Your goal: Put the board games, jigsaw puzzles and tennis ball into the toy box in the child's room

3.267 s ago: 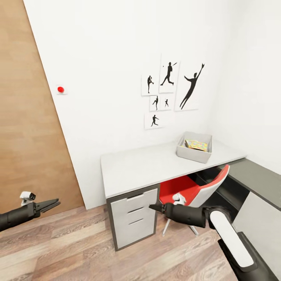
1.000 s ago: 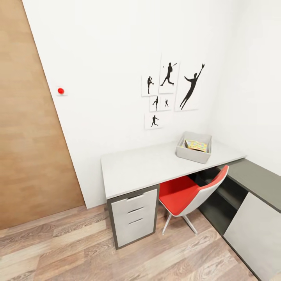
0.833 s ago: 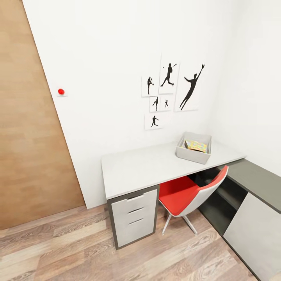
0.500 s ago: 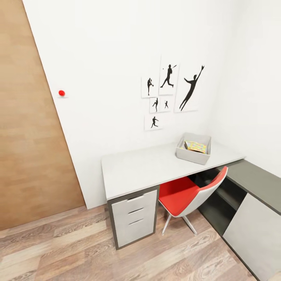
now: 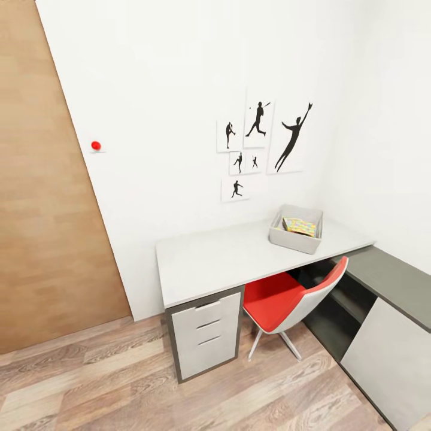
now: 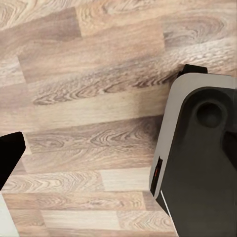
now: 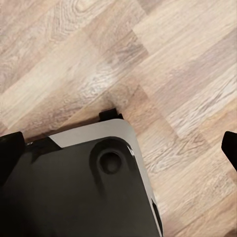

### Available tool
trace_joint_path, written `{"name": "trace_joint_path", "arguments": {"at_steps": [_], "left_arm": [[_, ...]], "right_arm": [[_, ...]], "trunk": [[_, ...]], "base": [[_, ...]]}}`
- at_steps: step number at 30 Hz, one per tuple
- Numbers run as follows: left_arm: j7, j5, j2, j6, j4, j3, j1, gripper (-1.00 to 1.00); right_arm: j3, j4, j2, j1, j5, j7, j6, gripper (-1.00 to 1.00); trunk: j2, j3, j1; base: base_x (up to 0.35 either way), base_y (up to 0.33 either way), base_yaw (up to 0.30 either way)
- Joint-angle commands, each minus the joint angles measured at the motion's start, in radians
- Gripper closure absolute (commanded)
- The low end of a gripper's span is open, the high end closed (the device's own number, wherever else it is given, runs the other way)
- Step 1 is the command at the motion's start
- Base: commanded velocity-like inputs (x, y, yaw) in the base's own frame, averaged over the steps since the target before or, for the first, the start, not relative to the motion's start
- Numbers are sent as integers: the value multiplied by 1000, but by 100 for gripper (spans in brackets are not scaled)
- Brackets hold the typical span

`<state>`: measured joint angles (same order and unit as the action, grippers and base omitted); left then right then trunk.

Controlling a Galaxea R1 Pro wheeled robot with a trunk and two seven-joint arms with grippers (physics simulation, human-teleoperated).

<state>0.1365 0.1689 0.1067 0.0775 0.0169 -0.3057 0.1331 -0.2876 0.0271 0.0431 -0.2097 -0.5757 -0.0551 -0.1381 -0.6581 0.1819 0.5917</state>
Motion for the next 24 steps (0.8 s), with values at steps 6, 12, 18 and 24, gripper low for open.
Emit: {"name": "trace_joint_path", "arguments": {"at_steps": [6,12,18,24], "left_arm": [[3,12,-3,3,0,-7,0,-100],[3,13,-4,4,3,-8,0,-100],[3,12,-4,4,2,-9,0,-100],[2,10,-4,4,1,-10,0,-100]], "right_arm": [[-9,0,1,0,-7,-3,-1,-100],[-9,0,0,0,-7,-3,-1,-100],[-9,0,0,0,-7,-3,-1,-100],[-9,0,0,0,-7,-3,-1,-100]], "trunk": [[41,-17,-23],[83,-36,-46],[83,-36,-46],[83,-36,-46]], "base": [[0,0,0],[0,0,0],[0,0,0],[0,0,0]]}}
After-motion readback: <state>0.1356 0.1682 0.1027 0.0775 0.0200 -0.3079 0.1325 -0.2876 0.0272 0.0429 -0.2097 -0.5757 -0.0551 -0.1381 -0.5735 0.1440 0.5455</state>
